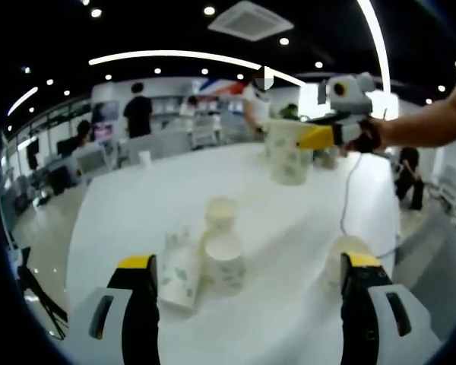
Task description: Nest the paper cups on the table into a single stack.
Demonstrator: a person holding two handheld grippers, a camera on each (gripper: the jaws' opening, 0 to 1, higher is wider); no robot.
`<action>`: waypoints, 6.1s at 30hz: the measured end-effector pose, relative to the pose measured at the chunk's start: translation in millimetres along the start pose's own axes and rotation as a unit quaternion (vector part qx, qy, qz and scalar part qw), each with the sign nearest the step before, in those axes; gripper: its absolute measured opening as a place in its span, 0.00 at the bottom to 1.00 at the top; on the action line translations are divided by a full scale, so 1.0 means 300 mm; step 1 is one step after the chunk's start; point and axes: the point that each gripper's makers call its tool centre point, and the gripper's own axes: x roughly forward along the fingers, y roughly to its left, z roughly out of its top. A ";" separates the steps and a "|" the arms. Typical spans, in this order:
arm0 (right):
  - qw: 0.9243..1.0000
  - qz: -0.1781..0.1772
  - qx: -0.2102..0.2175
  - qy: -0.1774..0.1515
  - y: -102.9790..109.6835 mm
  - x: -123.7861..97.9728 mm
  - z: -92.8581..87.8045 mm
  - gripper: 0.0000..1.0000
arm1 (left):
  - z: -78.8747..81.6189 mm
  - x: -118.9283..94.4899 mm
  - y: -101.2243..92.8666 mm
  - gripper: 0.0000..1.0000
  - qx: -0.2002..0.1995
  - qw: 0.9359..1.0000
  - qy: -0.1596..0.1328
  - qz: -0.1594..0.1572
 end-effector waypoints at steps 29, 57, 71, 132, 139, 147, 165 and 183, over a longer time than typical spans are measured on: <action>1.000 0.002 -0.008 -0.009 0.088 -0.074 -0.028 0.36 | 0.005 0.006 -0.007 0.98 0.006 1.000 -0.001 0.000; 1.000 0.019 0.001 -0.018 0.238 -0.154 -0.013 0.36 | -0.014 -0.007 -0.027 0.98 0.010 1.000 0.009 -0.004; 0.999 0.028 0.008 -0.026 0.319 -0.189 -0.005 0.36 | -0.035 -0.032 -0.059 0.98 -0.001 1.000 0.011 -0.025; 0.999 0.018 0.006 -0.039 0.367 -0.157 -0.113 0.36 | -0.057 -0.171 -0.101 0.98 -0.003 0.999 -0.005 -0.043; 0.999 0.016 0.011 -0.044 0.374 -0.154 -0.148 0.36 | -0.058 -0.168 -0.098 0.98 -0.005 0.999 -0.001 -0.040; 0.999 0.012 0.019 -0.047 0.370 -0.147 -0.182 0.36 | -0.060 -0.160 -0.093 0.98 -0.005 0.999 0.004 -0.040; 0.999 0.006 0.030 -0.031 0.386 -0.113 -0.283 0.36 | -0.079 -0.150 -0.118 0.98 -0.008 0.999 0.009 -0.051; 0.999 -0.005 0.044 -0.014 0.375 -0.083 -0.363 0.36 | -0.073 -0.153 -0.114 0.98 -0.006 0.999 0.009 -0.044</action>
